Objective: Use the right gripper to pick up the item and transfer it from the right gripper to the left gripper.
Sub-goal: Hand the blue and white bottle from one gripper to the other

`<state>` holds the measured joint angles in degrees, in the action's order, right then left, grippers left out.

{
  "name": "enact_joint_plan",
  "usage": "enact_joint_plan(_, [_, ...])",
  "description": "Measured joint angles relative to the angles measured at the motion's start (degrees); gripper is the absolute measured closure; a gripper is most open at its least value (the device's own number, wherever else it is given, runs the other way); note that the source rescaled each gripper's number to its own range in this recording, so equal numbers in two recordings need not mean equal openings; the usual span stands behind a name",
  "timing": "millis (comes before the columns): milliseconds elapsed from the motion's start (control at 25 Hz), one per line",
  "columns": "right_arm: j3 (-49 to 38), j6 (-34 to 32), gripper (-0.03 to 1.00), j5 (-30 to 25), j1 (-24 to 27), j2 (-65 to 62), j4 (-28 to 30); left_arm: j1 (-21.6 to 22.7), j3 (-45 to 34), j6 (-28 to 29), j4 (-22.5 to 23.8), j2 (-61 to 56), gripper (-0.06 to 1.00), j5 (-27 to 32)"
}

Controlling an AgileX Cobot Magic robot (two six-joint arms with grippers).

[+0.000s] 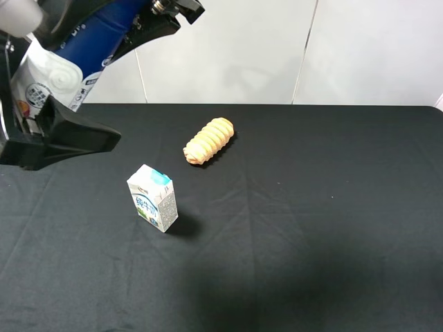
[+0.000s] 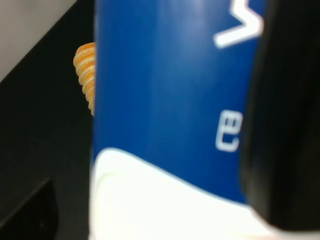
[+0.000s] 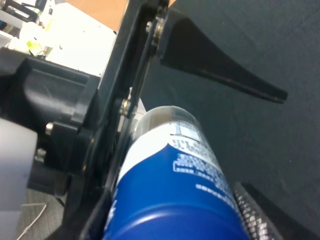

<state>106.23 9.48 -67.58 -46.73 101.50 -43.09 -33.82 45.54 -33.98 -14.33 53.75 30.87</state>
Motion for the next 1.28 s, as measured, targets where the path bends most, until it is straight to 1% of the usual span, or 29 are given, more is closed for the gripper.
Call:
enact_joint_plan(40, [0.0, 0.0, 0.95, 0.0, 0.0, 0.0, 0.0, 0.0, 0.0, 0.0, 0.0, 0.0, 0.32, 0.0])
enact_joint_plan(80, [0.0, 0.0, 0.95, 0.06, 0.0, 0.0, 0.0, 0.0, 0.0, 0.0, 0.0, 0.0, 0.59, 0.0])
enact_joint_plan(120, [0.0, 0.0, 0.95, 0.44, 0.0, 0.0, 0.05, 0.0, 0.0, -0.28, -0.01, 0.0, 0.94, 0.12])
enact_joint_plan(160, [0.05, 0.0, 0.95, 0.31, 0.0, 0.05, -0.01, -0.06, 0.0, -0.87, 0.12, 0.0, 0.94, 0.2])
enact_joint_plan(200, [0.05, 0.0, 0.95, 0.31, 0.0, 0.12, -0.01, -0.06, 0.0, -1.02, 0.12, 0.0, 0.91, 0.27])
enact_joint_plan(1000, [0.05, -0.11, 0.95, 0.36, 0.0, 0.12, 0.8, -0.06, 0.0, -1.87, 0.12, 0.07, 0.91, 0.1])
enact_joint_plan(1040, [0.1, -0.04, 0.87, 0.49, 0.0, 0.12, 1.3, -0.06, 0.0, -1.83, 0.02, 0.07, 0.91, 0.05])
enact_joint_plan(1080, [0.1, 0.03, 0.66, 0.83, 0.0, 0.12, 2.75, -0.06, 0.0, -1.75, 0.08, 0.07, 0.92, 0.31])
enact_joint_plan(1120, [0.16, 0.08, 0.38, 1.11, 0.0, 0.12, 4.32, -0.06, 0.0, -1.67, 0.08, 0.11, 0.92, 0.58])
enact_joint_plan(1160, [0.29, 0.08, 0.21, 1.16, 0.0, 0.12, 6.23, -0.06, 0.0, -1.67, 0.14, 0.11, 0.92, 0.58])
enact_joint_plan(1200, [0.29, 0.02, 0.11, 1.22, 0.0, 0.12, 7.59, -0.06, 0.0, -1.67, 0.21, 0.18, 0.92, 0.65])
enact_joint_plan(1280, [0.5, -0.02, 0.02, 1.22, 0.0, 0.12, 9.73, -0.06, 0.0, -1.67, 0.31, 0.61, 0.92, 0.77])
